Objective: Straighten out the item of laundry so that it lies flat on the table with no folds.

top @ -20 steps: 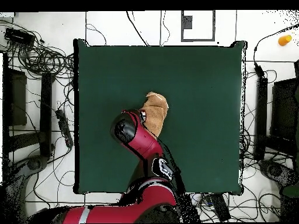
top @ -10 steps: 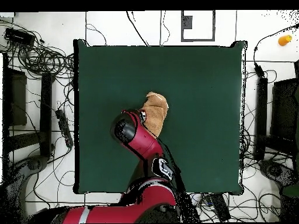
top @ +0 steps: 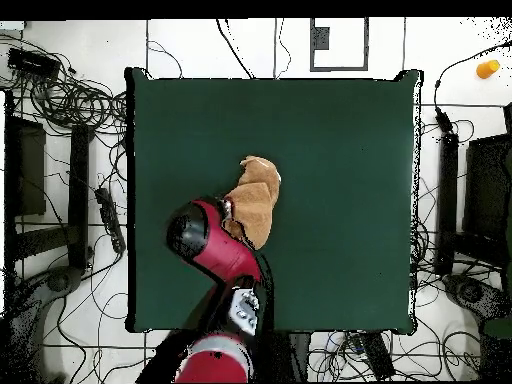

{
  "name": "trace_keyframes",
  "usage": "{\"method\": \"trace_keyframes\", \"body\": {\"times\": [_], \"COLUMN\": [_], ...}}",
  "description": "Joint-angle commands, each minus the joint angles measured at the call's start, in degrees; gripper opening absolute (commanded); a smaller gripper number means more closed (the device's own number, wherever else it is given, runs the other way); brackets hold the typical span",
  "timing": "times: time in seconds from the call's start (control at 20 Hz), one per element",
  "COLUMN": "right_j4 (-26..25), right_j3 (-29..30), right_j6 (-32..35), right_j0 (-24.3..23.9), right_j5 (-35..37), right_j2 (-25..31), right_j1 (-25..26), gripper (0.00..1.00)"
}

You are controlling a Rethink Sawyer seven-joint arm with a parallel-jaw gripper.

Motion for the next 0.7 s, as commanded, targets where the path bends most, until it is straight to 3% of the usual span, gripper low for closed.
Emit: {"method": "trace_keyframes", "body": {"times": [0.05, 0.35, 0.55, 0.7], "right_j4": [-2.33, -7.13, -9.82, -10.65], "right_j3": [-0.37, -2.46, -4.78, -5.01], "right_j6": [26.52, 29.47, 30.86, 31.34], "right_j0": [8.39, 10.07, 8.65, 7.98], "right_j5": [24.66, 34.24, 39.98, 39.8], "right_j2": [-8.33, -13.1, -13.79, -13.51], "right_j1": [-5.81, -11.68, -14.16, -15.69], "gripper": [0.0, 0.0, 0.0, 0.0]}}
